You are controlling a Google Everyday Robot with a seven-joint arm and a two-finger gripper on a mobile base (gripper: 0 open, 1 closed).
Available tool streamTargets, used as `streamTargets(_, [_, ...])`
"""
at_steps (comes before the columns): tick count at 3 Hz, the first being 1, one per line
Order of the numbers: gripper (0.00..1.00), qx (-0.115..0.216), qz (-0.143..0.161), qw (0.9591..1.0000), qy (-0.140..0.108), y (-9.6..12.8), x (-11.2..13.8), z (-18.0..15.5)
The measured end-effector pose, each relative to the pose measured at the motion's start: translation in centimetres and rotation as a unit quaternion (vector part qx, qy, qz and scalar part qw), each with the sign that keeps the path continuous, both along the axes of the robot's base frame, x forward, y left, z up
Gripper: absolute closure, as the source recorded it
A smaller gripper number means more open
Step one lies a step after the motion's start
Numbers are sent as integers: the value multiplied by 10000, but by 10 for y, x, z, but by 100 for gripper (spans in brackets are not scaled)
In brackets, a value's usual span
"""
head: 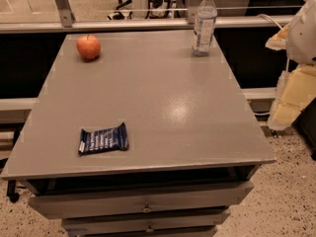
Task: Move rxbar blueberry near blue plastic bottle
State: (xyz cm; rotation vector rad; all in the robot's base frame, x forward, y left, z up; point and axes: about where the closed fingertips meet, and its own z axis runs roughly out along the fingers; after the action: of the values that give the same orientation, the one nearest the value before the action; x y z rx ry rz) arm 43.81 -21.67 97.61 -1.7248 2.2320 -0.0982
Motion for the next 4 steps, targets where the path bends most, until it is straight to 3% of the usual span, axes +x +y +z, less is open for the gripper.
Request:
streamTargets(1, [0, 0, 0, 10000, 0, 0, 0, 0])
streamTargets(2, [0, 149, 135, 9998, -22, 15, 5, -6])
streamTargets(3, [0, 580, 605, 9965, 45, 66, 17, -32])
streamTargets(4, [0, 1191, 1273, 9845, 206, 145, 29, -69])
